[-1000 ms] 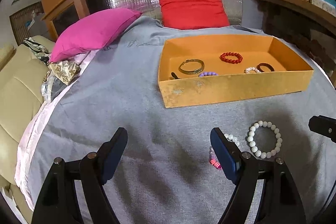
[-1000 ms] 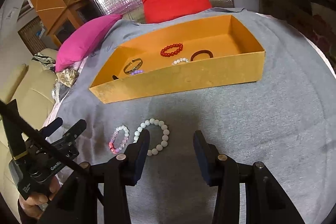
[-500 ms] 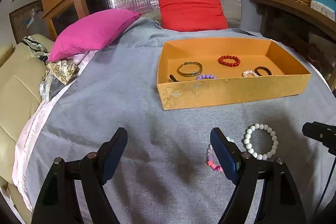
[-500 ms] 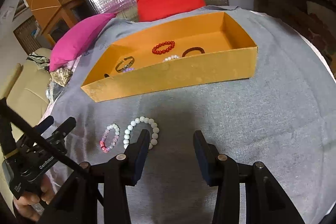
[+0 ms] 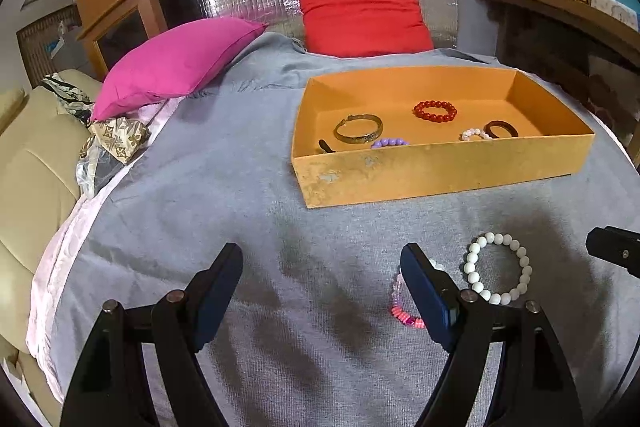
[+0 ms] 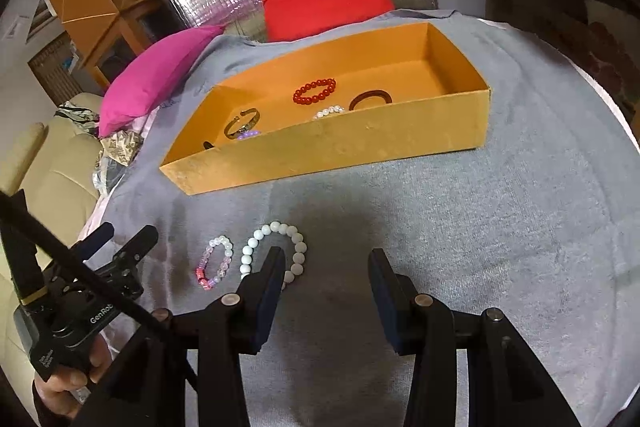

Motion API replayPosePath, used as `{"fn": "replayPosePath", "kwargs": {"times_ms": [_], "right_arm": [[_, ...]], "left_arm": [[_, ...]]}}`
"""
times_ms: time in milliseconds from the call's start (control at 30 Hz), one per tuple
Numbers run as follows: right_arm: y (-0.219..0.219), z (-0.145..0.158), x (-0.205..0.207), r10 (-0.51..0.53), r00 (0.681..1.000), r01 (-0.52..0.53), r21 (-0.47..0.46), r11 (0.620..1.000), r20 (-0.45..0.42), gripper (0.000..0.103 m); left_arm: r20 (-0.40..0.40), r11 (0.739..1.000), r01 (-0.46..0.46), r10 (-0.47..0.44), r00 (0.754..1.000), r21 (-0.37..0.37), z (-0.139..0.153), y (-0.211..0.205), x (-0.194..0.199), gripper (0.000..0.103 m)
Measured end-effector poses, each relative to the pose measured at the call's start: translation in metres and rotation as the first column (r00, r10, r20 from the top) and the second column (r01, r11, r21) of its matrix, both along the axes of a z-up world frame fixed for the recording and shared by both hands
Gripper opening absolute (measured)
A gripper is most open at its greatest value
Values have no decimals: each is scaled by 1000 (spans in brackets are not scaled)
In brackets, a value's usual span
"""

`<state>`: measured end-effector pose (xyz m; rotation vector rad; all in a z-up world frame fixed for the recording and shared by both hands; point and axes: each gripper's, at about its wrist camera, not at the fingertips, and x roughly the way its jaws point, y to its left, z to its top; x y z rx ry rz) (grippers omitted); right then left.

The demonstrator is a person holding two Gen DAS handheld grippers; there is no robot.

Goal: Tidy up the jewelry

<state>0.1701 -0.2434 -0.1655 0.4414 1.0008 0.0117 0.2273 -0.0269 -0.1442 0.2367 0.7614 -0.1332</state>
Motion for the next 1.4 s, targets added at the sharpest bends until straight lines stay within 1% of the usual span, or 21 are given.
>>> {"fn": "replayPosePath", "kwargs": {"times_ms": [267, 433, 567, 867, 1000, 1100, 1400], "right_arm": [[0, -4, 1, -14, 1000, 14, -10, 1000, -13, 47], [7, -3, 3, 1, 1000, -1, -21, 1000, -6, 47], [9, -3, 4, 7, 1000, -7, -21, 1000, -10, 47], [9, 0, 4, 15, 1000, -15, -18, 1000, -1, 47], [12, 1, 5, 25, 1000, -25, -31, 999, 7, 47], [15, -2, 7, 25, 1000, -25, -31, 999, -3, 47], [28, -14, 19, 46, 999, -48, -55, 997, -29, 47]], "left_arm": [[13, 1000, 9, -9, 1000, -14, 6, 4, -4, 81], [8, 1000, -7, 7, 1000, -27, 6, 8, -1, 81], [11, 1000, 3, -3, 1000, -12, 5, 4, -1, 81], [11, 1000, 4, -4, 1000, -5, 4, 1, -1, 81], [14, 1000, 1, -1, 1000, -3, 5, 3, -2, 81], [11, 1000, 4, -4, 1000, -22, 7, 5, -2, 81], [6, 1000, 1, -1, 1000, -24, 7, 13, -3, 81]]}}
